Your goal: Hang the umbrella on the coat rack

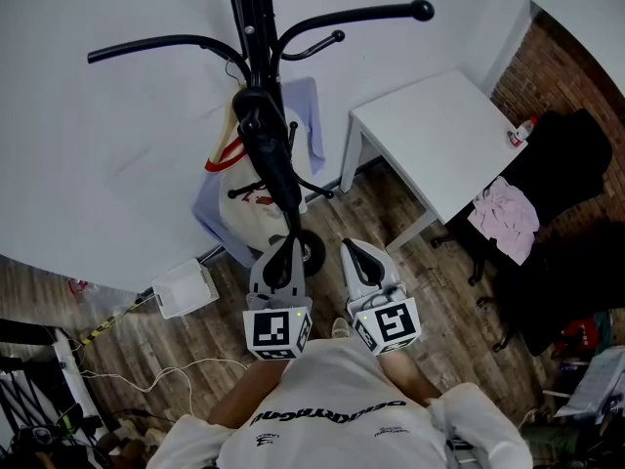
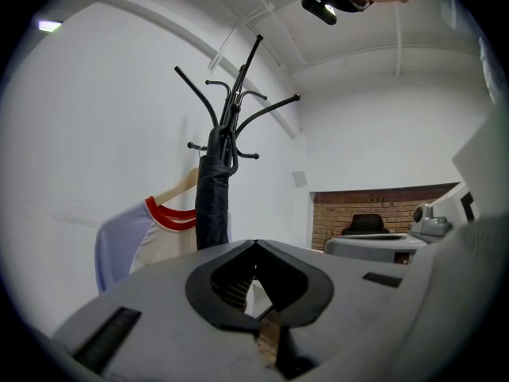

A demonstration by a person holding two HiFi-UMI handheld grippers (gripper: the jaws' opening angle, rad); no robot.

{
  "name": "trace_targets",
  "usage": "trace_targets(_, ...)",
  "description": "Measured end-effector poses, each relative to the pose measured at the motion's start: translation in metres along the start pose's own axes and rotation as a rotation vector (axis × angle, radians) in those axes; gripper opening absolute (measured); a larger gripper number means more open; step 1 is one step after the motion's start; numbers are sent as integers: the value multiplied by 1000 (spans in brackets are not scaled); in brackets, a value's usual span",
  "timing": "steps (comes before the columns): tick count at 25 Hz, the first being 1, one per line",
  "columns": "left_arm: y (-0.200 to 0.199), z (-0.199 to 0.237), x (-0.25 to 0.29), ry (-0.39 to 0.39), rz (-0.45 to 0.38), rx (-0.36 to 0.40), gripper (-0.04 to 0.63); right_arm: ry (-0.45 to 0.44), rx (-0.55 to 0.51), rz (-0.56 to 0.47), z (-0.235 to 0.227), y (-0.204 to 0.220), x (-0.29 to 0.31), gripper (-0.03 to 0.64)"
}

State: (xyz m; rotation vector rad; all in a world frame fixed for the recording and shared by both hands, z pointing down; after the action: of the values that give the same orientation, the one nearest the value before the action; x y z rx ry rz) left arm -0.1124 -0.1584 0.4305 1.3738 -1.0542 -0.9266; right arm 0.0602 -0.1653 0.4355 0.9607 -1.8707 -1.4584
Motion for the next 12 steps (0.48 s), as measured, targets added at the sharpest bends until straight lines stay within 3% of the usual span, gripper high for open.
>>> trace_targets(12, 13, -11, -5, -6, -1, 25, -3, -5, -23, 10, 1, 4, 3, -3)
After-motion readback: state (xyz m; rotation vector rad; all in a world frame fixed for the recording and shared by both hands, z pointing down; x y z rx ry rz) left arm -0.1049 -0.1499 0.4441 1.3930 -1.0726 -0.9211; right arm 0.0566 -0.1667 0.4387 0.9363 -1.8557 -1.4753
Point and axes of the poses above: the fingertips, and each gripper's own axes: x forward along the fingers, z to its left, y out of its underside, the point moved 10 cm from there along -x, backward along the fingers, and after that the axes turned 12 degrees about x, right-handed, at the moved point
